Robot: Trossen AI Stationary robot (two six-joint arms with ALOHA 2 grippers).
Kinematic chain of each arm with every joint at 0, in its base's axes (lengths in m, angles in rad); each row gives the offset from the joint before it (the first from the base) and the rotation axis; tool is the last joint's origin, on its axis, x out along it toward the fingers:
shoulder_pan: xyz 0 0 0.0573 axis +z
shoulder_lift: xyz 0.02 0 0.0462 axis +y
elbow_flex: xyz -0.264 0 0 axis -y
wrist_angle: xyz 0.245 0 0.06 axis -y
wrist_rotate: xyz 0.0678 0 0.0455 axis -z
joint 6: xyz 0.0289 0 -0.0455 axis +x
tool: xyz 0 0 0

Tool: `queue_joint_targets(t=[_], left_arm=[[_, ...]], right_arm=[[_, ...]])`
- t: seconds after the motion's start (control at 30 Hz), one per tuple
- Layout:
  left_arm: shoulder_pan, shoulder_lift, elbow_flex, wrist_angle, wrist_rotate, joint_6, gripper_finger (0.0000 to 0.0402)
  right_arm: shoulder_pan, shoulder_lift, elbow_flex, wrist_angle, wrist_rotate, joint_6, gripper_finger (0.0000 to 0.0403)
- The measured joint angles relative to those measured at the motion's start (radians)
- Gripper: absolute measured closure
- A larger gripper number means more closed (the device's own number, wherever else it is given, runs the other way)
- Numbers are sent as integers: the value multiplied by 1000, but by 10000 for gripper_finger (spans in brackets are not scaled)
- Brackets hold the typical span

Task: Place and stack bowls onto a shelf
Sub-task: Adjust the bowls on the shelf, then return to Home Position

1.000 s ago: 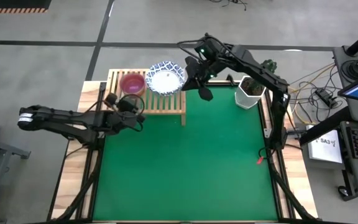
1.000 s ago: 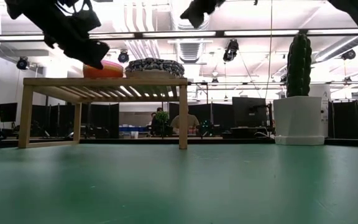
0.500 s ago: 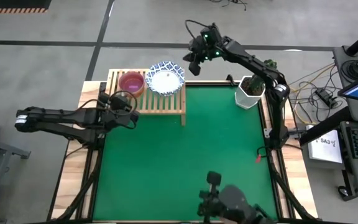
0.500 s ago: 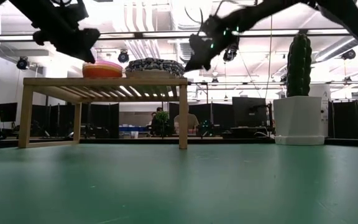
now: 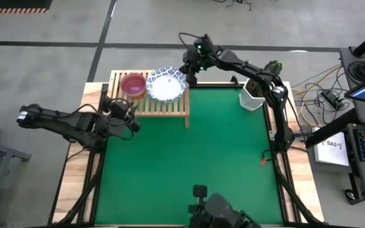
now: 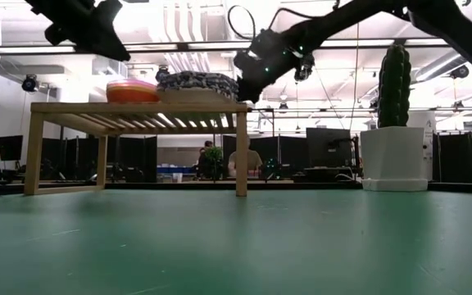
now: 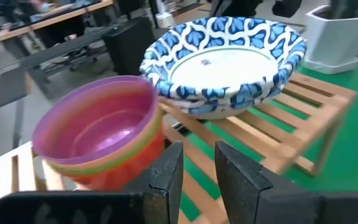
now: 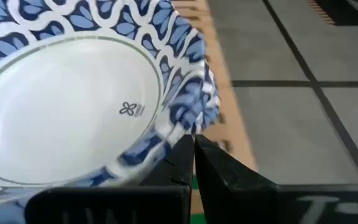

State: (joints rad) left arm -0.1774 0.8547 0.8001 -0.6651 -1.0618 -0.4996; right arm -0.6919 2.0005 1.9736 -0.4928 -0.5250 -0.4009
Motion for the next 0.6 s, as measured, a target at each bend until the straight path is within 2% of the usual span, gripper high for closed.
queue_joint_targets(t=[0.13, 0.2, 0.3, 0.37, 0.47, 0.6], left_arm=[[-37, 2, -7, 20, 0, -11, 326], [-51, 4, -8, 30, 0, -11, 326], [-68, 6, -8, 24, -1, -10, 326], [-80, 4, -10, 4, 1, -11, 326], [-104, -10, -13, -27, 88, 12, 326], [-146, -69, -71, 24, 355, 202, 326]], right_arm=[[42, -15, 0, -40, 26, -18, 394], [59, -21, 0, -57, 124, -28, 394], [72, -38, 0, -100, 328, -37, 394], [69, -58, 0, -159, 368, -43, 394], [68, -106, -20, -230, 334, -42, 394], [79, -209, -162, -213, 128, -52, 394]])
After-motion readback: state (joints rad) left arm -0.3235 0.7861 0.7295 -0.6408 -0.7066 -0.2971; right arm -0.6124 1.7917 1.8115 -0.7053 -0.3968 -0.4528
